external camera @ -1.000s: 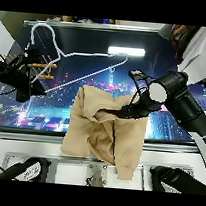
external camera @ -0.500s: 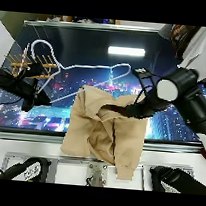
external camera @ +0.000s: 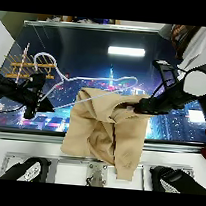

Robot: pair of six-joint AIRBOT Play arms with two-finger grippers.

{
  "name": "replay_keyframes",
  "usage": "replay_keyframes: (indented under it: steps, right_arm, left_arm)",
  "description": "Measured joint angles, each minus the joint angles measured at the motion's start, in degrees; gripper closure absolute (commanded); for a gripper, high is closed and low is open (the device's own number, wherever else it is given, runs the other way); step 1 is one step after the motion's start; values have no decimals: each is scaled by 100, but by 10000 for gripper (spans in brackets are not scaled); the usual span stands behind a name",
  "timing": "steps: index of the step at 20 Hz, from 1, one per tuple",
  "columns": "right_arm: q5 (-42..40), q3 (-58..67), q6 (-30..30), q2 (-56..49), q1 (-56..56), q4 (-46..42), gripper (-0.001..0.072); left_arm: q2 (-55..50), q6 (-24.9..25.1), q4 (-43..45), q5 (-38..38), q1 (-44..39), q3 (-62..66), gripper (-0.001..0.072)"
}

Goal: Fold the clothes and pants, and hang the long-sleeved shirts on hangers.

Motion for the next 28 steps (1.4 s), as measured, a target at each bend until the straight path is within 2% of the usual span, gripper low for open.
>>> replay_keyframes:
  steps: [9, 19, 28]
  right_arm:
    - [70, 98, 0, 98, -175, 0, 681]
    - [83, 212, -2, 186, -181, -17, 681]
    - [144, 238, -4, 192, -181, -20, 681]
  left_arm:
    - [562, 138, 44, 304, -704, -743, 687]
    - [111, 157, 48, 907, -970, -564, 686]
    - [-337, 138, 44, 973, -1266, -358, 687]
